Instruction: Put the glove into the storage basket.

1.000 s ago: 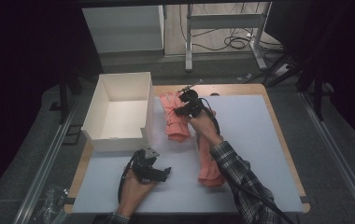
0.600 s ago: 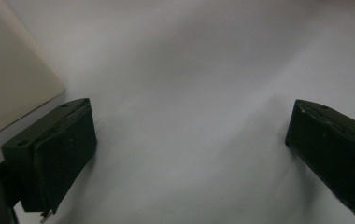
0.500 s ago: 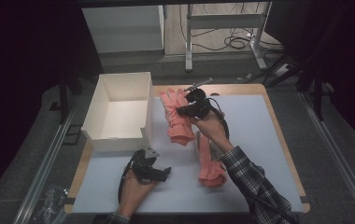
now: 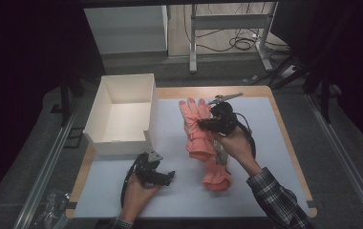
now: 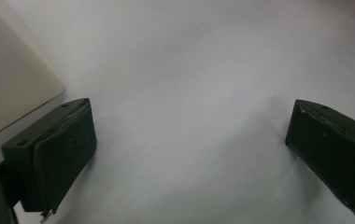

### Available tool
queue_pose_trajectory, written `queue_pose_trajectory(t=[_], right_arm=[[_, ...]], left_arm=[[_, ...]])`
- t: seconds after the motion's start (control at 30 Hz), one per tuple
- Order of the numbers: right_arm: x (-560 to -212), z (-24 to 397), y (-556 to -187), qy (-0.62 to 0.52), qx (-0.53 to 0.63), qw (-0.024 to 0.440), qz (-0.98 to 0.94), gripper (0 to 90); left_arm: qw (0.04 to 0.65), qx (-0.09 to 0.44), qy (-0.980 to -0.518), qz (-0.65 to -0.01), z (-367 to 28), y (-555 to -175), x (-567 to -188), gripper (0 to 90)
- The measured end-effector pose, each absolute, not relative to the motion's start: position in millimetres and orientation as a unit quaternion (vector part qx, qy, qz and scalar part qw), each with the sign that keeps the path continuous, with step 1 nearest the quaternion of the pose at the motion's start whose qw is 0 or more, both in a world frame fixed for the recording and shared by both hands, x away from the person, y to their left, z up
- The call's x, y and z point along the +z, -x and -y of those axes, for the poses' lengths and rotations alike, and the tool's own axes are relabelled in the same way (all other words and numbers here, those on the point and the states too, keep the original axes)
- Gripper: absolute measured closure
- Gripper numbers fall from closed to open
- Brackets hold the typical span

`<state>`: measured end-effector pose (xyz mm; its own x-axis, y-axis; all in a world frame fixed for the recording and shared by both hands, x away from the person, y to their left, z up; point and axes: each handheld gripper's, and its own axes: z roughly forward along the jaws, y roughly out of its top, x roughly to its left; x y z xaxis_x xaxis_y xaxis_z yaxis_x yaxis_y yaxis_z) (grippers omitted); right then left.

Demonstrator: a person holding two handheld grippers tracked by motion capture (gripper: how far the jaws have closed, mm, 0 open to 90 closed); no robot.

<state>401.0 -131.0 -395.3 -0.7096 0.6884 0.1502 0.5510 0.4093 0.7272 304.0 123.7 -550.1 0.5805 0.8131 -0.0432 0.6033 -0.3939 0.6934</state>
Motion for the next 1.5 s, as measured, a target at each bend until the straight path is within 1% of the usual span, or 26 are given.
queue_pose_trajectory(t=[0.33,0.63,0.87,0.93,1.2,1.3,1.4,1.5], right_arm=[[-398,165,-373,-0.4,0.396,0.09,-0.821,85.4],[-416,185,-347,-0.415,0.39,0.083,-0.818,84.9],[-445,189,-346,-0.433,0.37,0.087,-0.817,83.0],[-451,189,-345,-0.435,0.362,0.097,-0.818,82.2],[-472,186,-343,-0.438,0.353,0.113,-0.819,81.1],[-470,185,-342,-0.432,0.354,0.115,-0.822,75.6],[-463,187,-342,-0.423,0.363,0.113,-0.822,65.1],[-453,188,-342,-0.414,0.37,0.117,-0.824,60.1]], left_arm=[[0.34,0.153,-0.822,-0.431,-124,-304,-550,1.9],[0.343,0.153,-0.82,-0.432,-124,-304,-550,2.0],[0.342,0.153,-0.82,-0.432,-124,-304,-550,2.0],[0.342,0.153,-0.82,-0.432,-124,-304,-550,2.0],[0.342,0.152,-0.821,-0.432,-124,-304,-550,2.0],[0.342,0.152,-0.82,-0.433,-123,-304,-550,1.9],[0.342,0.153,-0.82,-0.432,-124,-304,-550,1.9],[0.342,0.153,-0.821,-0.432,-124,-304,-550,1.8]])
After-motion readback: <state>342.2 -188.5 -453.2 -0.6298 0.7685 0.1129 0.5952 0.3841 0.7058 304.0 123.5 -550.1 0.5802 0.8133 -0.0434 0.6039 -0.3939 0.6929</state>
